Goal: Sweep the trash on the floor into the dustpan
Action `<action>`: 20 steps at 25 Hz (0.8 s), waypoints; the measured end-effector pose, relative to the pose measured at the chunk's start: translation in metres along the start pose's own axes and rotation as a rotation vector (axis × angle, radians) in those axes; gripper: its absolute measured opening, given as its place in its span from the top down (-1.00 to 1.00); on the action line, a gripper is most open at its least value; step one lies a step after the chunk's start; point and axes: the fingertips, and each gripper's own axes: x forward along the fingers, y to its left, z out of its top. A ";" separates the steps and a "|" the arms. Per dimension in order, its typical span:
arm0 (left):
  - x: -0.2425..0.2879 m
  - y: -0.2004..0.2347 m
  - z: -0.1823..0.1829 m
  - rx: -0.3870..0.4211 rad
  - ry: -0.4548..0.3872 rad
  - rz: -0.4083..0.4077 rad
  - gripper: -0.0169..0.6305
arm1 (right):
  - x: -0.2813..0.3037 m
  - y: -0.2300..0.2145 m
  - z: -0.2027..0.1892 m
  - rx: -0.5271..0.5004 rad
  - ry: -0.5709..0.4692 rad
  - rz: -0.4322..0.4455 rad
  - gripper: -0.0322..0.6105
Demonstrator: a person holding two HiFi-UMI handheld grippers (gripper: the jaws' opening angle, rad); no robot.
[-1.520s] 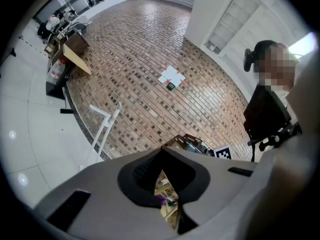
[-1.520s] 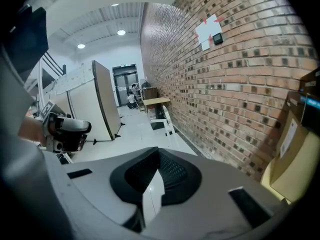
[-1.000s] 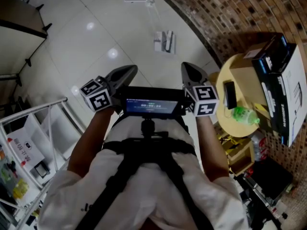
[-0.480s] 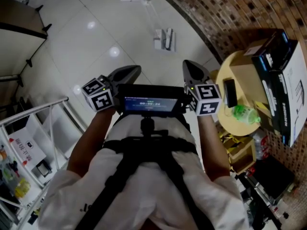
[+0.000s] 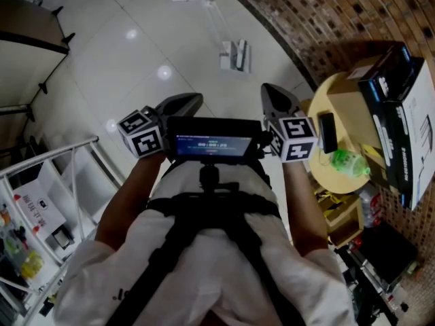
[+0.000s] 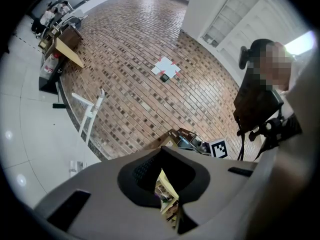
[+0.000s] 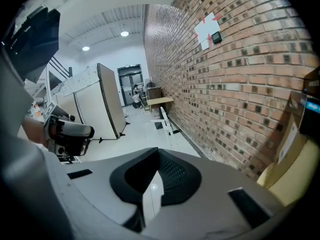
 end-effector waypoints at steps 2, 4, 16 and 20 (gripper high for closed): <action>0.001 -0.001 -0.001 0.001 0.004 -0.002 0.94 | 0.000 0.000 0.000 -0.004 0.002 0.000 0.90; 0.001 -0.001 -0.001 0.002 0.007 -0.004 0.94 | 0.000 0.000 0.001 -0.008 0.002 -0.002 0.90; 0.002 0.002 -0.005 -0.006 0.017 0.000 0.94 | 0.000 -0.002 -0.004 -0.002 0.010 -0.006 0.90; 0.002 0.003 -0.005 -0.010 0.020 0.000 0.94 | 0.000 -0.002 -0.006 0.004 0.015 -0.008 0.90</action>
